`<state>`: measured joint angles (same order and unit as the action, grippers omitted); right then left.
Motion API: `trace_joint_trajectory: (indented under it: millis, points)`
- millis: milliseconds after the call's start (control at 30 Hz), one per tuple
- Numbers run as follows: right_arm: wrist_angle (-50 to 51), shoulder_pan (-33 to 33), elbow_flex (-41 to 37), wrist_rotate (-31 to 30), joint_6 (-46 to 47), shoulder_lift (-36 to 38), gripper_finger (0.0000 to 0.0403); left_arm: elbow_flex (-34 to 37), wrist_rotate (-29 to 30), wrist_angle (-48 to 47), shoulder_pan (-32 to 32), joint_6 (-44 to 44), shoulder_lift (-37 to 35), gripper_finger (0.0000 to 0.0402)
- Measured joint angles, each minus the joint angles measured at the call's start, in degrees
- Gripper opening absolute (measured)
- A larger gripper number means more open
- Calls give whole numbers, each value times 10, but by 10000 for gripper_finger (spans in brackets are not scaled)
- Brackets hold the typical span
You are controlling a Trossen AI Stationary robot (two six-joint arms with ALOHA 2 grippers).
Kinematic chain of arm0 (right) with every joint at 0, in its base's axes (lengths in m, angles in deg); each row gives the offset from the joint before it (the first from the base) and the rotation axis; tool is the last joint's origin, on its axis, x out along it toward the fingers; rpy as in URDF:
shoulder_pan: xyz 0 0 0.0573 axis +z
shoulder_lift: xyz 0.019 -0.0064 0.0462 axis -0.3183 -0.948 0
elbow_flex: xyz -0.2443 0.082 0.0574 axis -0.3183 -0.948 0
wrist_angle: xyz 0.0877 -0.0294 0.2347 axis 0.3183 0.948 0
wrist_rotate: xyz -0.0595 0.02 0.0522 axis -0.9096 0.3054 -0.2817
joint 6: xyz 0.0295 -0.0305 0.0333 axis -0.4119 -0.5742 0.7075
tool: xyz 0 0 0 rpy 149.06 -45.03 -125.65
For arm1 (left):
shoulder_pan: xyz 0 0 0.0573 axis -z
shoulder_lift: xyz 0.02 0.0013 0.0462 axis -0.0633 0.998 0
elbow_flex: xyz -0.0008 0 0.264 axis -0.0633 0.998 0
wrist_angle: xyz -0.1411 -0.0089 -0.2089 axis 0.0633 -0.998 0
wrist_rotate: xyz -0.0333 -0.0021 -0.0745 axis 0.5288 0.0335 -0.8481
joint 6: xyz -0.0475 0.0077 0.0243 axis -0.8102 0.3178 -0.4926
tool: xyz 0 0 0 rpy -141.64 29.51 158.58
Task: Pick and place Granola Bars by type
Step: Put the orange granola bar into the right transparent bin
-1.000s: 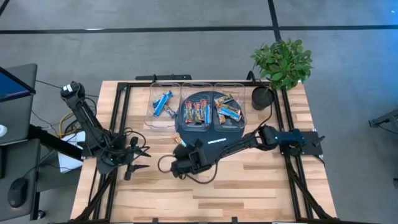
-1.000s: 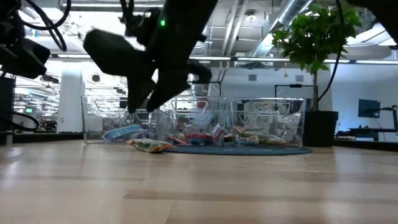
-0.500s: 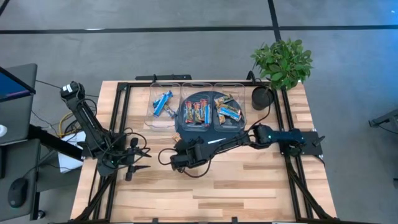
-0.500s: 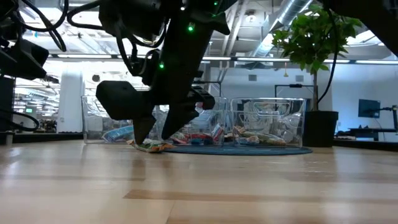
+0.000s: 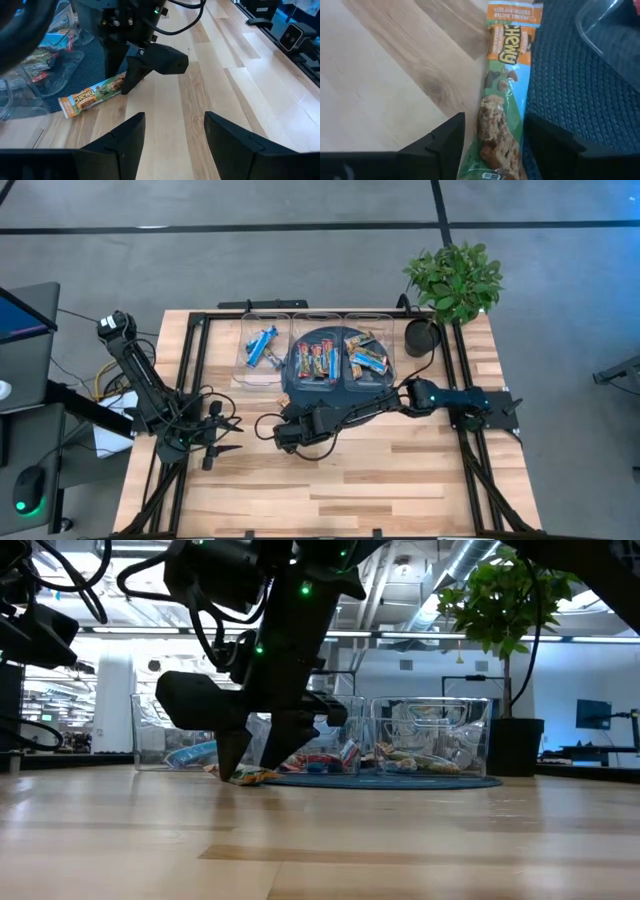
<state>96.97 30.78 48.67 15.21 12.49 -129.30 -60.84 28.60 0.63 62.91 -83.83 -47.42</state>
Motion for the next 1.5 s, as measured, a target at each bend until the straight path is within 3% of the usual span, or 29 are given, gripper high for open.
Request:
trace_joint_trajectory:
  millis: [667, 1033, 1300, 1500]
  points:
    - [9, 21, 0, -57, -16, 0, 55, 0, 1, 0, 0, -8, 0, 199]
    - [14, 34, 7, -75, -30, 3, 38, 0, 2, 0, 0, -8, 0, 199]
    - [31, 53, 60, -75, -50, 4, 39, 0, 2, 0, 0, -8, 0, 199]
    - [110, 72, 125, -100, -27, 4, 39, 0, 2, 0, 0, -9, 0, 199]
